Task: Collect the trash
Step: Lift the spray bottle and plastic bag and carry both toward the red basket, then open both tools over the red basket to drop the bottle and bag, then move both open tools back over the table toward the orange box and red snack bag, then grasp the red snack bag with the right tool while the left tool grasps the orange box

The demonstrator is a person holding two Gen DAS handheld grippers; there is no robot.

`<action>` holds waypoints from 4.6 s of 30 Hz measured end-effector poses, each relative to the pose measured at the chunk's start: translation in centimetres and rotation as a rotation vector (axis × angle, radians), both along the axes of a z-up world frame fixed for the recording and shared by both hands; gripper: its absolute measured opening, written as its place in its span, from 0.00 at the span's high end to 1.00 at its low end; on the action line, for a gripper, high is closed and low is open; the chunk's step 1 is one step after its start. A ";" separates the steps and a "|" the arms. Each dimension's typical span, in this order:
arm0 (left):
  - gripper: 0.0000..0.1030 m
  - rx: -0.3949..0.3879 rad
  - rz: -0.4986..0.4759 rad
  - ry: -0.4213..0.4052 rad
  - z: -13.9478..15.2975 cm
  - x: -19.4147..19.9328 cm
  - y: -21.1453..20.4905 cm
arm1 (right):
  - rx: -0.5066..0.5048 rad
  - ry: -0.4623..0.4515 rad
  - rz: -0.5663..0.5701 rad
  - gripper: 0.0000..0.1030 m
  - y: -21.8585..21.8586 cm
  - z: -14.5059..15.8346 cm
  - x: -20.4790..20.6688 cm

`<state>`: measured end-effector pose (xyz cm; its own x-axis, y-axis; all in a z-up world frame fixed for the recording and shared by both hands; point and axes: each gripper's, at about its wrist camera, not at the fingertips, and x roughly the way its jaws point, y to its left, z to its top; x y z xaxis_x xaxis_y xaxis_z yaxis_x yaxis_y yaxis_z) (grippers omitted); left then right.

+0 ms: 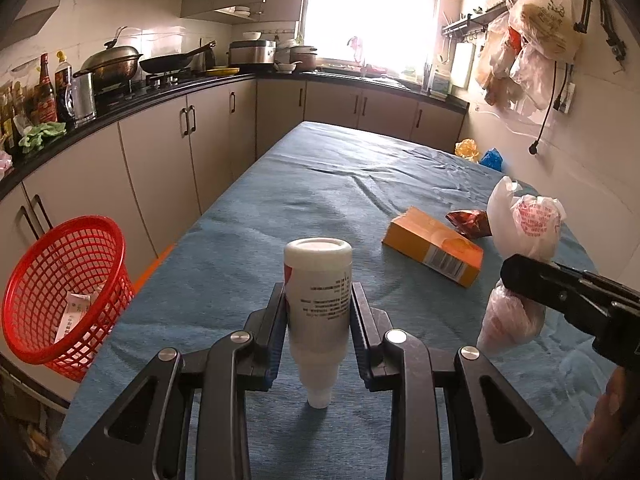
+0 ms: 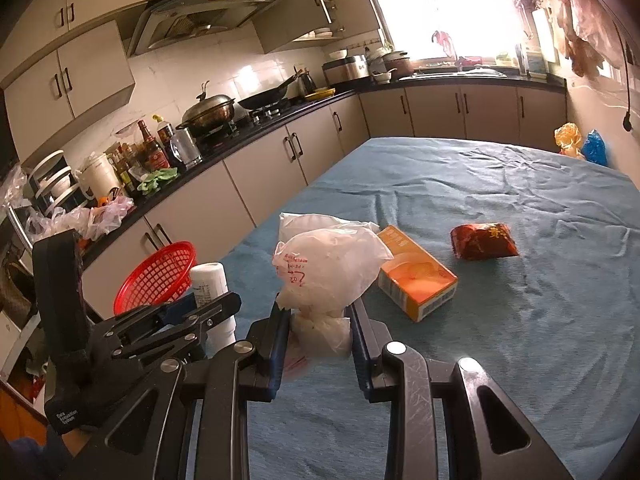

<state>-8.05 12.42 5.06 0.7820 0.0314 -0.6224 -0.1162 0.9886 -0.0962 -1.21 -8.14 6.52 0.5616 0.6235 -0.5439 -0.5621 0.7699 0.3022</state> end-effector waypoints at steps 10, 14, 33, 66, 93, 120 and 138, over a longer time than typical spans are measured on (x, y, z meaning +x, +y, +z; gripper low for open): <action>0.72 -0.023 0.028 -0.004 0.0 -0.3 1.7 | -0.022 0.002 0.020 0.70 1.9 0.0 0.0; 0.72 -0.032 0.037 -0.007 -0.1 -0.5 2.6 | -0.032 0.005 0.032 0.70 2.9 0.0 0.0; 0.72 -0.083 0.183 -0.058 1.1 -2.4 10.0 | -0.080 0.000 0.139 0.70 9.7 1.1 0.6; 0.54 -0.188 0.519 -0.024 -1.0 -6.2 27.1 | -0.160 0.088 0.404 0.53 32.2 -0.4 1.9; 0.43 -0.076 0.277 -0.037 3.1 -3.1 14.2 | 0.038 0.185 0.120 0.48 12.9 0.3 6.8; 0.39 -0.067 -0.139 0.243 -2.4 5.0 -4.0 | -0.020 0.271 -0.125 0.48 -5.0 -3.8 20.8; 0.38 -0.082 -0.103 0.242 -1.3 6.0 -2.7 | -0.099 0.383 -0.030 0.24 -7.4 -5.0 15.0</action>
<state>-2.09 9.73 3.77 0.6068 -0.0991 -0.7887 -0.0446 0.9864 -0.1582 13.82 -15.57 1.54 0.3237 0.5443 -0.7740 -0.3999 0.8200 0.4094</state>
